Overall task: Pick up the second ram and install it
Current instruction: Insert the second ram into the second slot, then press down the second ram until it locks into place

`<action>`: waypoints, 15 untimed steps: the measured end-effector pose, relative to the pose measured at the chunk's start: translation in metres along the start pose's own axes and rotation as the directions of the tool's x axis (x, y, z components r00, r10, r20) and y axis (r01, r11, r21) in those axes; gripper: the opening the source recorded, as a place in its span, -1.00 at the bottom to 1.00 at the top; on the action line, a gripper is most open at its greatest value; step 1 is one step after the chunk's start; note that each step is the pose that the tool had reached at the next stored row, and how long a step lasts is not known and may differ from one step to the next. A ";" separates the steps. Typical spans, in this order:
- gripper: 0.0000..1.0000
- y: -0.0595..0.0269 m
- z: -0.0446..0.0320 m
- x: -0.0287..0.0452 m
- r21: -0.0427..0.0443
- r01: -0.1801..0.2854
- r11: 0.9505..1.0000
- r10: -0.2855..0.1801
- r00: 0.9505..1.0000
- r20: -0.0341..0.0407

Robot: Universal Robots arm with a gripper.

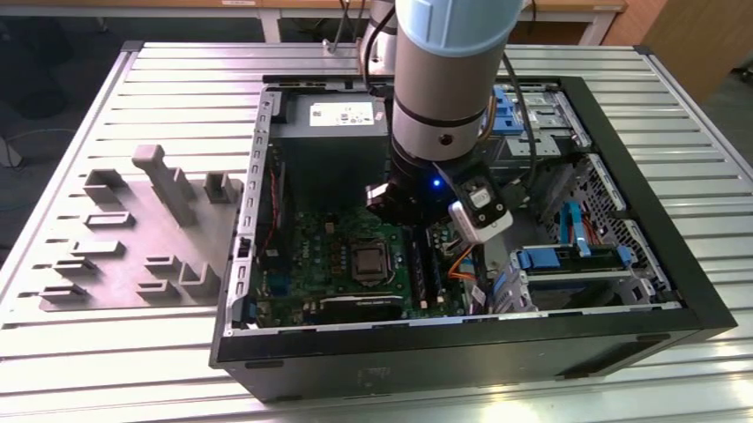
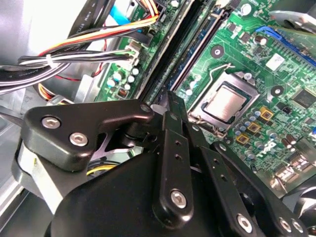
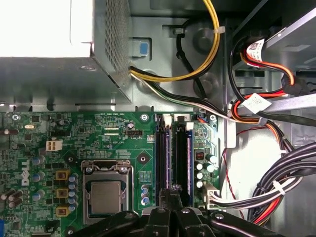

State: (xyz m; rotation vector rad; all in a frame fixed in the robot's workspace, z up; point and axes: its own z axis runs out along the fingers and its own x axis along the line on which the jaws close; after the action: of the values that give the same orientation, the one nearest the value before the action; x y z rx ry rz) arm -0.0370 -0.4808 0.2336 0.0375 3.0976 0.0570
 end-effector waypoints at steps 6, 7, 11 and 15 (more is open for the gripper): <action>-0.79 0.0002 -0.0041 -0.0002 0.000 0.000 1.000 0.000 1.000 0.000; -0.79 0.0001 -0.0043 -0.0002 0.000 0.000 1.000 0.000 1.000 0.000; -0.79 0.0003 -0.0048 -0.0002 0.000 0.000 1.000 0.000 1.000 0.000; -0.79 0.0018 -0.0047 -0.0002 0.000 0.000 1.000 0.000 1.000 0.000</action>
State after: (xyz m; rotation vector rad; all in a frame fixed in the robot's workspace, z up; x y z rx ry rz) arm -0.0370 -0.4792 0.2384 0.0374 3.0976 0.0570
